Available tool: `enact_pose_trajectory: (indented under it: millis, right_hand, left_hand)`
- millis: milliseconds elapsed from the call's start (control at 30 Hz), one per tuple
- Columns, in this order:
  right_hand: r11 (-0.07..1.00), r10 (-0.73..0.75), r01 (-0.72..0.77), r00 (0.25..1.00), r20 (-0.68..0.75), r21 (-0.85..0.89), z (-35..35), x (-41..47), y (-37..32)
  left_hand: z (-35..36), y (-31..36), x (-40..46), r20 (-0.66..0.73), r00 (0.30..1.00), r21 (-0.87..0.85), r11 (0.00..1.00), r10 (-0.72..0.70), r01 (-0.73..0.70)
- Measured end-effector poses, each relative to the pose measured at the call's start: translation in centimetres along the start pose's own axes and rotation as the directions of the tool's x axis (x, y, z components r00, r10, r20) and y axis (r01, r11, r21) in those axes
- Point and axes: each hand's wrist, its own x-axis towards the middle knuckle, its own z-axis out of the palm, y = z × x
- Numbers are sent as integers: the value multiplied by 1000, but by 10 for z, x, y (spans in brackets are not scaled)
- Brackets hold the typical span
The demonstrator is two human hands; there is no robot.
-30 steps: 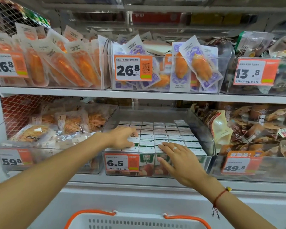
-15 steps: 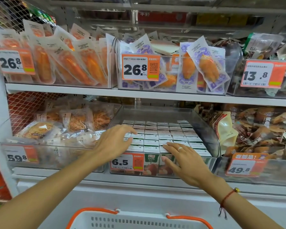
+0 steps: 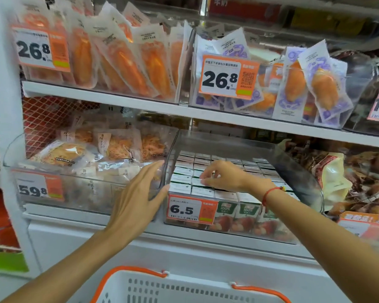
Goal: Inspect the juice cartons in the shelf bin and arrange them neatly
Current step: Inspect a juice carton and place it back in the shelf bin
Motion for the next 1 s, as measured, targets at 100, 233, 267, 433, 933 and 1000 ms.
enact_pose_trajectory:
  millis: [100,233,267,433,933,1000]
  right_hand:
    - [999,-10,9,1000,15,50,0,1,3]
    - [990,15,-11,1000,-26,141,4,-1,8]
    - [989,32,-23,998,-60,148,5,1,9]
    - [993,110,-110,994,-2,-33,0,19,11]
    - [967,153,-101,965,213,-236,-13,45,3]
    - [984,132,-110,977,165,-137,-16,39,5]
  left_hand:
    - [0,-1,2,17,999,10,1000,-29,29]
    - [2,0,-1,7,999,51,998,-44,44]
    - [3,1,-2,3,999,75,996,-52,51]
    - [5,2,-3,9,998,107,992,-67,66]
    - [4,2,-3,27,997,22,997,-78,78]
    - [4,2,-3,27,996,21,997,-79,79]
